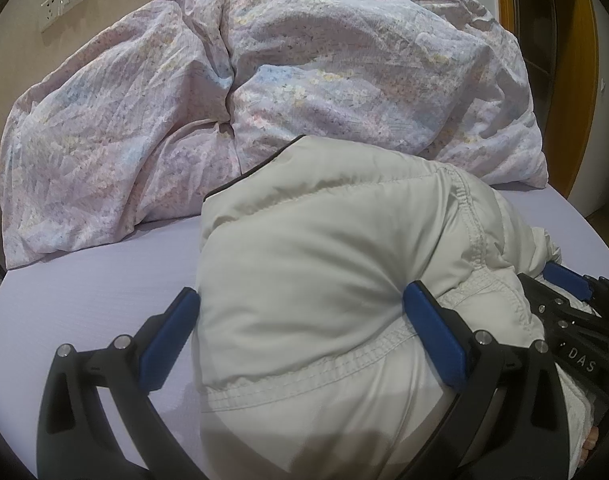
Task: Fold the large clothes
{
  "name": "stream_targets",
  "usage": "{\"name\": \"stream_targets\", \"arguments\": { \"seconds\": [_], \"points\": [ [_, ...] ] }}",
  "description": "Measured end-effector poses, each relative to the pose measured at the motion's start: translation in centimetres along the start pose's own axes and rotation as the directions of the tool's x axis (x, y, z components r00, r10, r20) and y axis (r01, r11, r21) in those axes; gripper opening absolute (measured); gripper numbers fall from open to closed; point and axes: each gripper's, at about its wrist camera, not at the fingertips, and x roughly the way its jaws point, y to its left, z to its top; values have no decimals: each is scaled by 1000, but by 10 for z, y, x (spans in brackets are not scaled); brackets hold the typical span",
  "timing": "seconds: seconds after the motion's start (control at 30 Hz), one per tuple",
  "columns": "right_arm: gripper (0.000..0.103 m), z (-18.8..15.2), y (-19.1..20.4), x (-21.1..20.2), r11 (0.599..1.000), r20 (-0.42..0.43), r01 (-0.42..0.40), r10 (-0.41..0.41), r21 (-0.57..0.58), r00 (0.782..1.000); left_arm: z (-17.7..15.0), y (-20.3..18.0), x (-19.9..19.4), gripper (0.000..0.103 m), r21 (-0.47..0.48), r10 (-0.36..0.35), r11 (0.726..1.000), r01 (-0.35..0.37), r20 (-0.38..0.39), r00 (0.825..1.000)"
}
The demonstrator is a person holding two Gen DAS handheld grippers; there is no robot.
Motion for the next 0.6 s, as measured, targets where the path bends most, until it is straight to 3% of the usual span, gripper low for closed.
{"name": "stream_targets", "arguments": {
  "seconds": [0.6],
  "points": [
    [56,0,-1,2,1000,6,-5,5,5,1000,-1,-2,1,101,-12,6,1000,-6,12,1000]
  ]
}}
